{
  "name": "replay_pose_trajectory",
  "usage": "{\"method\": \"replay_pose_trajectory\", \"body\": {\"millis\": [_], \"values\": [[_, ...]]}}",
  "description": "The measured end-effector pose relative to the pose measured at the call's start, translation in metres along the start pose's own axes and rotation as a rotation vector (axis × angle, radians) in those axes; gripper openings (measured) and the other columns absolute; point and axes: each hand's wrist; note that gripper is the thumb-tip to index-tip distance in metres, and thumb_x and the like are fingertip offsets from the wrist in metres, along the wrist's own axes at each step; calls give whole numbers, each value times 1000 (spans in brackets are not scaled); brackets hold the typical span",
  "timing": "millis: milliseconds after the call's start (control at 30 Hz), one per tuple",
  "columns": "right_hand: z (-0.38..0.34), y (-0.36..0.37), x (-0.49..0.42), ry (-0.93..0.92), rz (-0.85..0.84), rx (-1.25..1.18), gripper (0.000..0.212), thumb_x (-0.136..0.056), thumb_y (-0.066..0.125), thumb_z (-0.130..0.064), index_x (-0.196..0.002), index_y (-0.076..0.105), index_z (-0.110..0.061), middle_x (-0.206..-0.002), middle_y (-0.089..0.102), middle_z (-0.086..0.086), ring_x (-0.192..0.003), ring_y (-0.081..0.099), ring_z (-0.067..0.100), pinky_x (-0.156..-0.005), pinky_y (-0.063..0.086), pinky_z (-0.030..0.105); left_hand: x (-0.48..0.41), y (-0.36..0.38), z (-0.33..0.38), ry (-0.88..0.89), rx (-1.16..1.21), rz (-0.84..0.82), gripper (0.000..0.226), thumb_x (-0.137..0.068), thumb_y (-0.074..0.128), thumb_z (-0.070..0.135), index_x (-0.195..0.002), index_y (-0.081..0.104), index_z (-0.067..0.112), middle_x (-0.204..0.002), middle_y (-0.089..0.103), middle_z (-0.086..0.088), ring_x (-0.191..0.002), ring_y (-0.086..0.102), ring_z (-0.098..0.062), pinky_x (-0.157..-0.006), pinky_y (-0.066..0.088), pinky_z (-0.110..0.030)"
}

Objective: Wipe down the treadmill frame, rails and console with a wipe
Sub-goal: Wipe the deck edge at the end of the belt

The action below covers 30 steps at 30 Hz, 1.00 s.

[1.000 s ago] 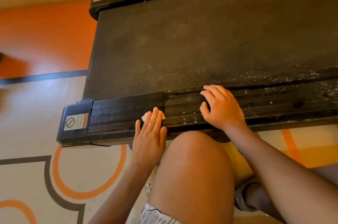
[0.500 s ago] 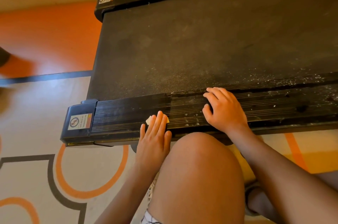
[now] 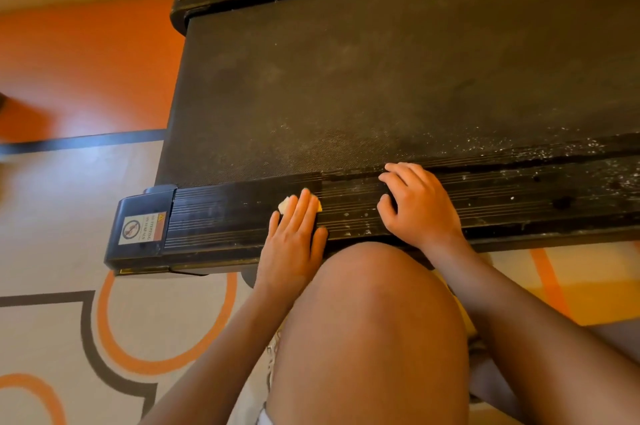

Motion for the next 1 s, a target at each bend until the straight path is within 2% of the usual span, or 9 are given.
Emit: {"method": "replay_pose_trajectory", "body": {"millis": [100,233,333,400,500,600,667,800,1000], "values": [[-1,0,0,-2,0,-5,42,-93,53,-30,-124,71,-9,-134,66,13,-128,59,30,-104,49,45,39,-1,0,-18,0,-63,61,-101,14,62,-154,-1,37,-164,-11,14,-150,-18,-8,-121,-15,-34],[0,1,0,-3,2,5,42,-93,53,-30,-125,71,-10,-134,66,12,-128,58,29,-105,49,44,11,-15,8,-19,-61,-58,72,-96,-5,62,-159,6,30,-165,-6,11,-153,-11,-10,-125,-8,-42],[1,2,0,-6,1,14,40,-94,56,-29,-126,70,-11,-135,65,11,-129,58,28,-105,48,43,-44,-20,14,-49,-68,-52,62,-107,10,53,-162,12,23,-170,2,2,-157,0,-21,-123,-6,-42],[0,1,0,-8,5,17,39,-94,58,-28,-126,70,-11,-134,65,12,-128,58,28,-104,49,42,-66,-18,19,-64,-57,-46,60,-110,18,48,-163,12,22,-170,3,0,-157,0,-23,-120,-8,-38],[0,1,0,-8,7,20,37,-93,62,-27,-125,70,-11,-134,66,11,-128,59,28,-104,48,41,-57,-10,16,-24,-28,-18,59,-110,18,48,-162,11,22,-170,1,1,-156,-4,-21,-120,-9,-38],[1,1,1,-10,13,16,37,-93,61,-27,-125,71,-10,-134,66,12,-128,59,28,-105,48,42,-10,0,3,42,12,-19,62,-103,6,58,-158,4,29,-166,-6,9,-152,-13,-13,-122,-11,-37],[1,1,0,-7,16,10,39,-93,57,-29,-125,71,-10,-134,66,12,-128,59,29,-105,49,43,17,4,-2,44,50,-50,65,-98,1,66,-154,2,33,-163,-9,10,-152,-14,-13,-121,-11,-35],[-1,1,-1,1,6,6,41,-93,54,-31,-125,71,-11,-135,66,11,-128,58,29,-104,49,44,24,1,-2,30,14,-79,64,-95,1,67,-152,-3,37,-162,-14,14,-150,-17,-9,-123,-10,-35],[-3,-2,0,9,-4,23,37,-94,62,-27,-128,69,-12,-137,64,10,-130,56,27,-107,46,41,-50,-14,21,8,-10,-60,61,-109,22,49,-163,11,23,-170,0,3,-157,-3,-20,-121,-4,-38]]}}
Point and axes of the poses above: each hand's wrist, its own x-axis away from the middle knuckle, its own y-axis out of the palm, z = x × y
